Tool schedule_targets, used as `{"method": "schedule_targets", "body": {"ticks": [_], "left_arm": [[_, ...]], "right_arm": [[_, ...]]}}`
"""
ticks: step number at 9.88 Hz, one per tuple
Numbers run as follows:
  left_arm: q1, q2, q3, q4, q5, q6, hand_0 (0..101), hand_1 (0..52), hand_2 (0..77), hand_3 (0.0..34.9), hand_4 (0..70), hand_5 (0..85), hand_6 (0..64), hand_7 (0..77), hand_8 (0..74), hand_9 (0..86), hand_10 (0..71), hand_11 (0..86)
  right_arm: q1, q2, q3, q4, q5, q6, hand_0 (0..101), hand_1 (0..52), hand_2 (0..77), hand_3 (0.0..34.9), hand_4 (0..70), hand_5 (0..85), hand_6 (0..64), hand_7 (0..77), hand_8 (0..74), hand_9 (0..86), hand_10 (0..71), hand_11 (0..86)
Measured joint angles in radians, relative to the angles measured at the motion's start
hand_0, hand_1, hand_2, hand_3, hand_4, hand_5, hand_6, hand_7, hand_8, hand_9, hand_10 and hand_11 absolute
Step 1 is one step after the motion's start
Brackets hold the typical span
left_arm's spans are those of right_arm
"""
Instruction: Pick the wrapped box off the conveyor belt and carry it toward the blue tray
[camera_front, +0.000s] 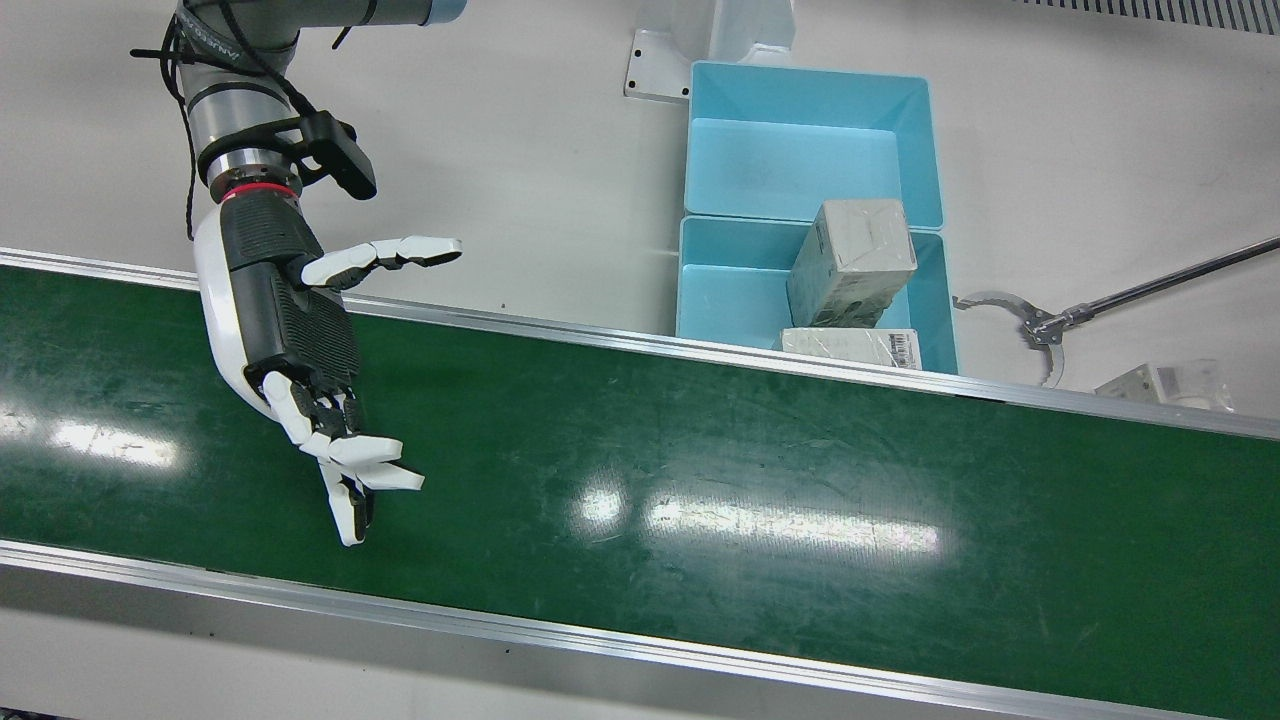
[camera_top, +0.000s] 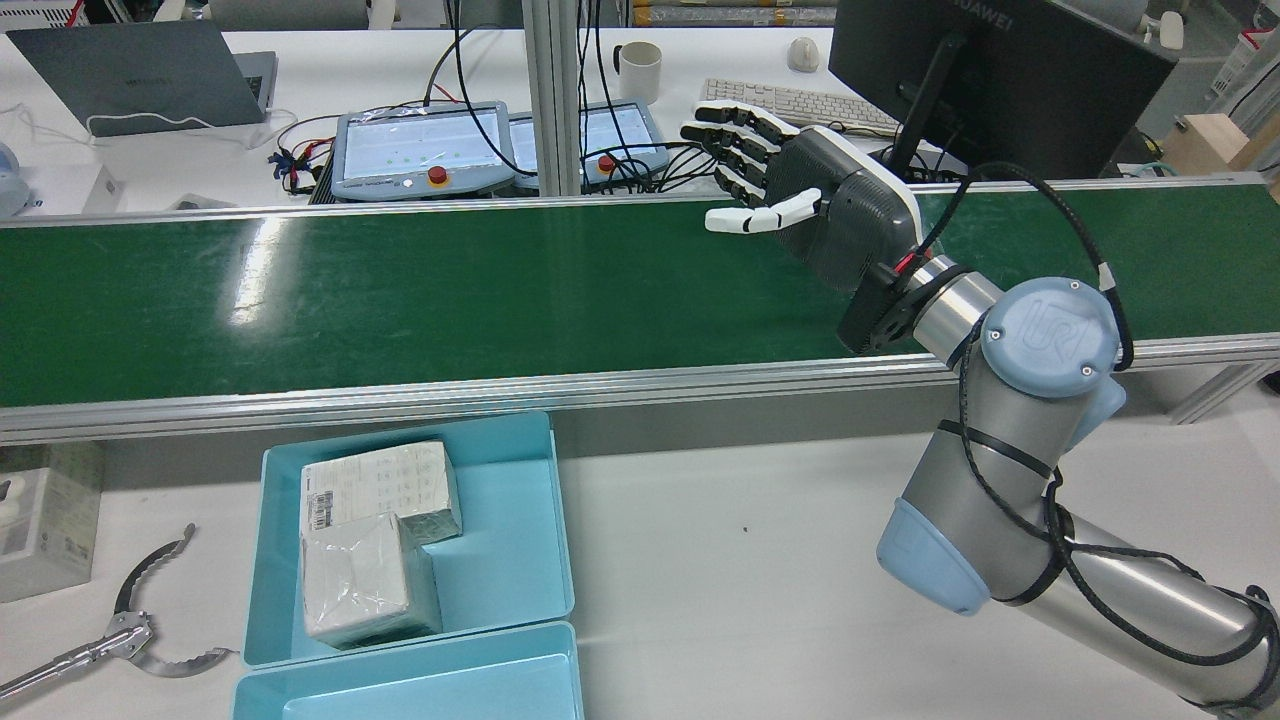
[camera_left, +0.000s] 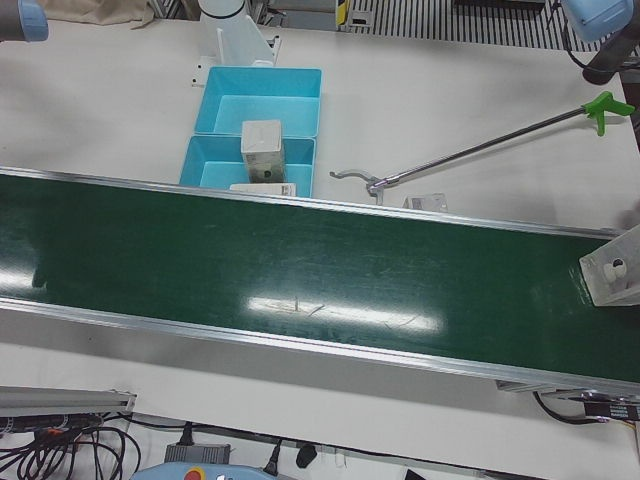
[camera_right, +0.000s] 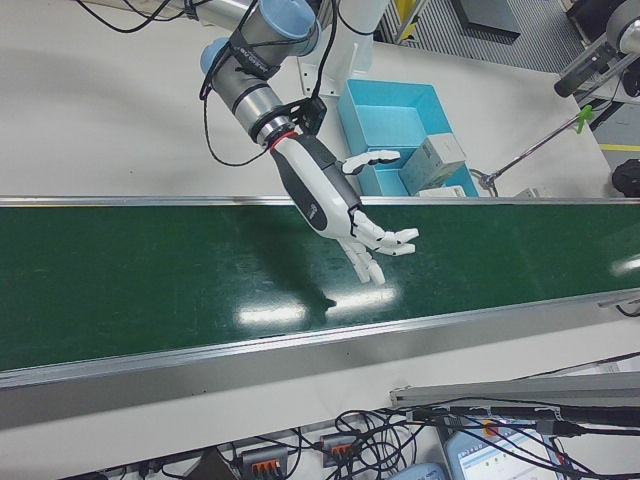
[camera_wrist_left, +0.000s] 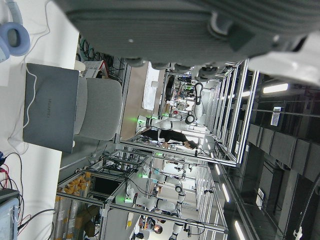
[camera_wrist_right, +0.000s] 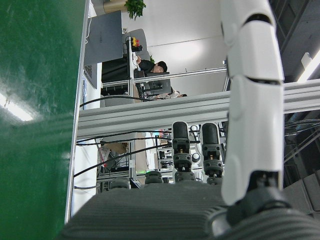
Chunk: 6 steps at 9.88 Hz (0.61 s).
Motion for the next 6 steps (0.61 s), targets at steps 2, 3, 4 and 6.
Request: {"method": "schedule_targets", "body": {"ticks": [2,3,4,6], "left_arm": [[0.0,0.0,0.0,0.0,0.0,0.0,0,0.0,0.5,0.0,0.0,1.1,0.0,0.0,0.0,0.0,0.0,0.0],[0.0,0.0,0.0,0.0,0.0,0.0,0,0.0,0.5,0.0,0.0,1.1,0.0,0.5,0.0,0.0,0.5,0.0],[0.0,0.0,0.0,0.0,0.0,0.0,0,0.0,0.5,0.0,0.0,1.1,0.0,0.5,0.0,0.0,0.5,0.0],[0.0,0.0,0.0,0.0,0.0,0.0,0,0.0,0.5,0.0,0.0,1.1,0.0,0.0,0.0,0.0,0.0,0.0]], "right_arm": [[0.013,0.0,-0.015,0.013,-0.016,0.001,49,14.2,13.6,10.1,6.5,31.1,5.5,22.4,0.0,6.5,0.0,1.6],[0.019,0.0,-0.016,0.015,-0.021,0.001,49,14.2,13.6,10.1,6.5,31.1,5.5,22.4,0.0,6.5,0.0,1.6],[0.023,0.001,-0.015,0.016,-0.025,0.001,49,15.8,14.2,11.5,11.5,30.5,5.5,22.4,0.0,6.0,0.0,1.1],[0.031,0.001,-0.005,0.017,-0.034,0.004,49,15.8,15.8,14.0,10.4,30.5,5.5,23.5,0.0,7.1,0.0,1.1]]}}
